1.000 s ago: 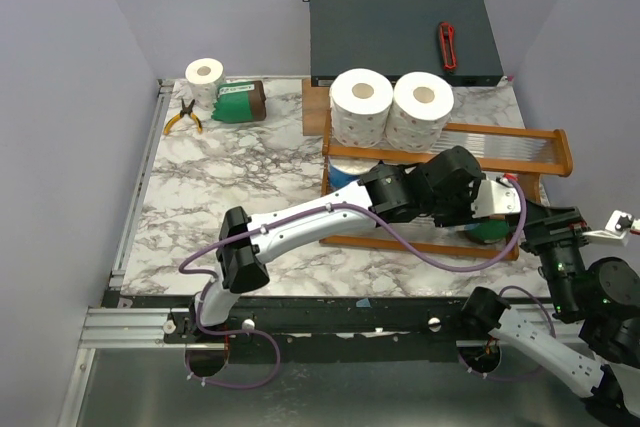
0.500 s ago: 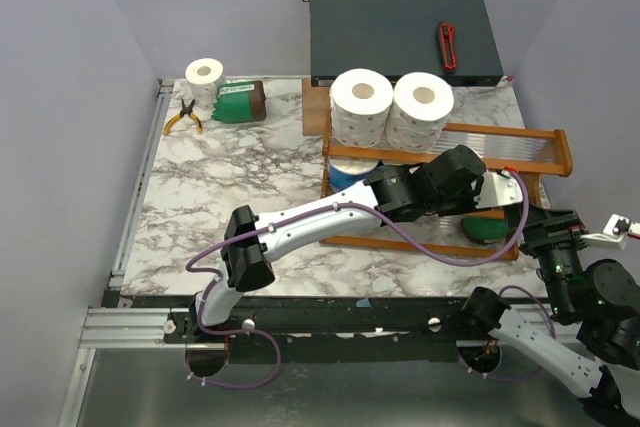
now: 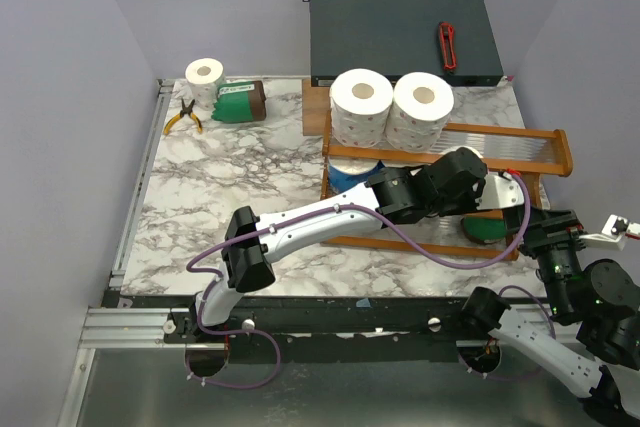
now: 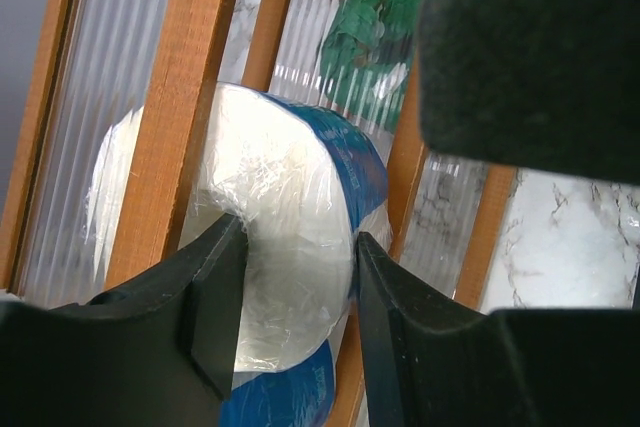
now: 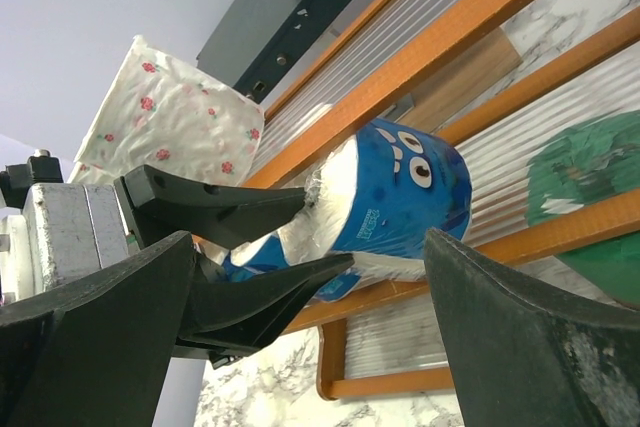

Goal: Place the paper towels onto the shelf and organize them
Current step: Place the paper towel on the shelf, then adjust the paper towel on the shelf.

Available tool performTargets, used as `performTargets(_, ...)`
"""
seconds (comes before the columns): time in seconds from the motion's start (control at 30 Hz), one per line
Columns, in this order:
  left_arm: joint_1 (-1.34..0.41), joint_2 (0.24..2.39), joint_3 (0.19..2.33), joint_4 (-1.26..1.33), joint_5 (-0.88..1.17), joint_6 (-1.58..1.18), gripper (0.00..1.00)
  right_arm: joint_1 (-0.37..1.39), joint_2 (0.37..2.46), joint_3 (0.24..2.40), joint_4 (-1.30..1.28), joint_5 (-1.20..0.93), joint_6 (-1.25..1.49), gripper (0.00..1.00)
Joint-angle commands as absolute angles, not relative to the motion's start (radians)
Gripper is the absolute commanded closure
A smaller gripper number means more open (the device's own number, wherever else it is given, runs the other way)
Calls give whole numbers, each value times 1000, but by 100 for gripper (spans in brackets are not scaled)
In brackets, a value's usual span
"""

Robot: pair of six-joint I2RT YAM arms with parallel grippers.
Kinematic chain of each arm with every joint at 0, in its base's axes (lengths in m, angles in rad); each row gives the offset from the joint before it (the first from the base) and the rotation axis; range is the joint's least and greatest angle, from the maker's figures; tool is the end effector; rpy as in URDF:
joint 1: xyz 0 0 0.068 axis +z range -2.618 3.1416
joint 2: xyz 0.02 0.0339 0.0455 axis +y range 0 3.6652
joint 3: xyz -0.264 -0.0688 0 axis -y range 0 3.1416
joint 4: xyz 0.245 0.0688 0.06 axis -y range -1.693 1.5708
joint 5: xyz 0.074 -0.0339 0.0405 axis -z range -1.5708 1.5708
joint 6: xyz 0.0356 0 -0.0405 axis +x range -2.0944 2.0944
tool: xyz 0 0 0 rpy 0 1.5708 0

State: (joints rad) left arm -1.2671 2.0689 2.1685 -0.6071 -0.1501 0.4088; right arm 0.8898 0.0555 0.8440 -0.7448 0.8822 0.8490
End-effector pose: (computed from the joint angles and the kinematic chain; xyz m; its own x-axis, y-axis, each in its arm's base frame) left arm 0.1484 -0.4559 0.3764 0.2262 0.5927 -0.7731 0.8877 0.2014 0.4141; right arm 0.0107 -0.0305 0.3484 0.0121 0.7726 -0.6348 -0.0260 0.6349 0.7722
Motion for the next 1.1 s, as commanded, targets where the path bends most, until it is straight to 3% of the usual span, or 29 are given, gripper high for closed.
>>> performTargets(0.0,-1282,2056,2173,-521,-213,452,58,892,41,838,-748,884,874,0)
performTargets(0.37,-1309,2042,2149,-514,-216,452,44,892,41,844,-762,875,888,0)
performTargets(0.77,-1394,1934,2085,-533,-266,464,41,892,43,841,-788,895,893,0)
performTargets(1.07,-1434,1528,1586,-437,-373,226,40,893,147,819,-776,874,885,1)
